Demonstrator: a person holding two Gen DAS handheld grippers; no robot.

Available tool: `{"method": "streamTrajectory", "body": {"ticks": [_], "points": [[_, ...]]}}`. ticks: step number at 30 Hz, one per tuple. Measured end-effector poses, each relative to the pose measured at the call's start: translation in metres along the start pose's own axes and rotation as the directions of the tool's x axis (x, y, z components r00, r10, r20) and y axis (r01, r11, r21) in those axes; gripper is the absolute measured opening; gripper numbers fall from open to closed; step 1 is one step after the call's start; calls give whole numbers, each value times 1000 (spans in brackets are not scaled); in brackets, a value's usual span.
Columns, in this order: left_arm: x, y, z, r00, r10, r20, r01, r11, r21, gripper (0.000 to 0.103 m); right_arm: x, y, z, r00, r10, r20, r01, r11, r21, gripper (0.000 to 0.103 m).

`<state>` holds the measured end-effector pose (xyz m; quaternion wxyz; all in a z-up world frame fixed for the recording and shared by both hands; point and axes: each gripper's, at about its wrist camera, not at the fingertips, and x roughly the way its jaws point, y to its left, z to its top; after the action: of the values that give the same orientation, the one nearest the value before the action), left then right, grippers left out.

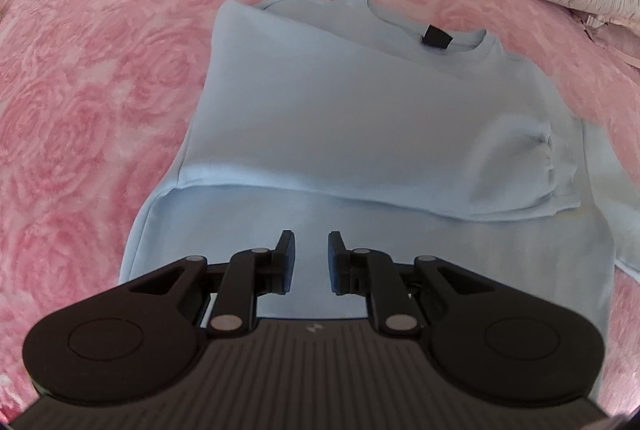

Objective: Fold clothes

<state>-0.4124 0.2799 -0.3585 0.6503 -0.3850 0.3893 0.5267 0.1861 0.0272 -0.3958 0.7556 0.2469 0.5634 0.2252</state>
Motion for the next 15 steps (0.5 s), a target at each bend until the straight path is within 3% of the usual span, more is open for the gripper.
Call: {"method": "streamTrajectory", "body": {"ticks": [1,2,3,4,6,7,9,11,13,15], "points": [[-2,0,1,1000,-3,5,3,1000,-5,12,4,2,0,1000,-8,-5,8,1000,-19,44],[-3,0,2,1000,-7,9,7,1000,-10,12,9,5,1,1000,-16,-11,15,999,-39,32],[-5,0,3,1000,-10,14,10,1000,-15,12,13,7,1,1000,-24,-16,23,998,-58,12],[-7,0,4,1000,-14,19,14,1000,-20,12,15,11,1,999,-47,-19,45,994,-97,1],[-10,1,6,999,-20,28,21,999,-30,12,10,41,-9,992,-122,28,125,959,-255,1],[-12,2,6,999,-23,31,24,999,-37,12,4,64,-19,989,-131,65,145,919,-367,1],[-17,5,5,999,-28,31,29,998,-58,12,-15,121,-60,995,-27,97,80,797,-599,1],[-20,9,2,999,-37,26,40,995,-96,12,-36,176,-110,992,106,71,-9,614,-789,1],[-22,13,-2,999,-48,24,51,990,-131,12,-55,210,-174,974,221,-50,-143,425,-894,1],[-24,16,-7,998,-52,21,54,987,-150,12,-71,236,-236,937,286,-202,-272,231,-934,1]]}}
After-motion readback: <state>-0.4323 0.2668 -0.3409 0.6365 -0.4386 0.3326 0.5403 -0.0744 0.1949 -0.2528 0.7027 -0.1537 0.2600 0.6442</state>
